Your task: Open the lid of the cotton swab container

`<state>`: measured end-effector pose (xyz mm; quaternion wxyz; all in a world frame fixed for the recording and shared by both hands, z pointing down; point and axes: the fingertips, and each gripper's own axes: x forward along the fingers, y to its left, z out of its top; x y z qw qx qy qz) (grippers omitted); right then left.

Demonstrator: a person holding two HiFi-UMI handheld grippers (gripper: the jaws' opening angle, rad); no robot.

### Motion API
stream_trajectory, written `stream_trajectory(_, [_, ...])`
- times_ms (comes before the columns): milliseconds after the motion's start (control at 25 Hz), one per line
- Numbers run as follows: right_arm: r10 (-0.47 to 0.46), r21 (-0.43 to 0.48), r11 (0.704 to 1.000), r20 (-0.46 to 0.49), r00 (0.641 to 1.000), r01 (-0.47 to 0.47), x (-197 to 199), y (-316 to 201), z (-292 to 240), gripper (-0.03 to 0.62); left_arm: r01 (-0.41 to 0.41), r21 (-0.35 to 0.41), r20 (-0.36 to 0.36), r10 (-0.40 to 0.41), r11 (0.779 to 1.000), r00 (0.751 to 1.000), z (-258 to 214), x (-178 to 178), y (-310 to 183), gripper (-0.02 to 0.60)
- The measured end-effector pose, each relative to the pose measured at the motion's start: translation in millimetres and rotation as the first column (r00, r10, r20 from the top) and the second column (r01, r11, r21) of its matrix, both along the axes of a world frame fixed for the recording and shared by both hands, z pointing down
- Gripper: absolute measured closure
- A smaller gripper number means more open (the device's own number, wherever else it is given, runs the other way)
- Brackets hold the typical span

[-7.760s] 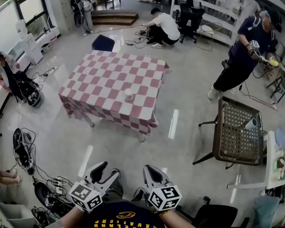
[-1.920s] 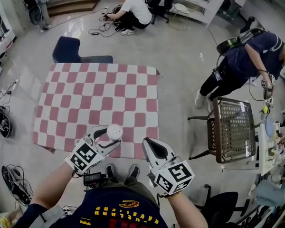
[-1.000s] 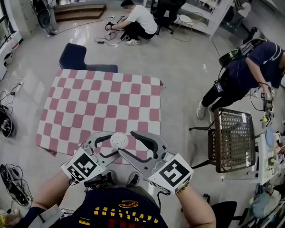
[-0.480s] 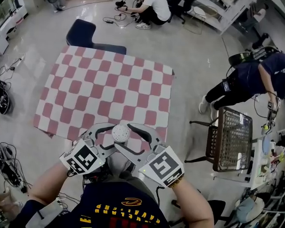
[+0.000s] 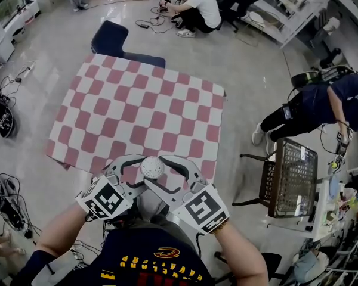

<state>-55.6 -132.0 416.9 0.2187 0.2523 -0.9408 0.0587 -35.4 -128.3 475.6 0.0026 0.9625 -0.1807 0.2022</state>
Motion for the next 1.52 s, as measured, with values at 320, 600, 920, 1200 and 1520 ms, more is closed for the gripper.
stream_trajectory(320, [0.013,-0.078,0.997,0.074,0.997,-0.007,2,-2,-4,0.352,-0.020,-0.003,-0.017,0.020,1.000,1.000,-1,0,0,0.332])
stream_trajectory(600, [0.033,-0.187,0.982,0.201,0.979,0.005,9,-3,-16,0.352,-0.033,0.010,-0.035,0.033,0.999,0.999,-8,6,3,0.333])
stream_trajectory(920, [0.040,-0.222,0.975,0.257,0.966,0.019,15,-4,-28,0.352,-0.033,0.023,-0.053,0.035,0.999,0.998,-15,9,6,0.333])
stream_trajectory(1200, [0.090,-0.186,0.982,0.299,0.950,-0.034,26,-17,-46,0.352,-0.038,0.016,-0.059,0.039,0.999,0.998,-12,13,8,0.333])
stream_trajectory(1520, [0.131,-0.175,0.981,0.307,0.943,-0.079,34,-38,-55,0.352,-0.047,0.007,-0.052,0.047,0.999,0.998,-7,16,10,0.333])
